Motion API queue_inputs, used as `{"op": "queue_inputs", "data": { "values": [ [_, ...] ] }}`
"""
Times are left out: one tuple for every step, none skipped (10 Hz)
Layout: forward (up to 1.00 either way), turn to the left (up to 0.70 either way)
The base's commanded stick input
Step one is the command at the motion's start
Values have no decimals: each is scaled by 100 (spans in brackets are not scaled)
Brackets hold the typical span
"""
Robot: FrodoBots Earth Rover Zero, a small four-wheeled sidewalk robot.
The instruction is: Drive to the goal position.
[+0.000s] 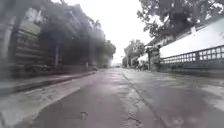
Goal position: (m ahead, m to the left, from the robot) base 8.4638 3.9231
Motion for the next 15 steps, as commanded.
{"op": "queue_inputs", "data": {
  "values": [
    [70,-35],
    [70,-35],
    [70,-35],
    [70,-32],
    [70,-11],
    [70,0],
    [70,0],
    [70,0],
    [70,-13],
    [70,-31],
    [70,-35],
    [70,-23],
    [70,0],
    [70,0],
    [70,0]
  ]
}}
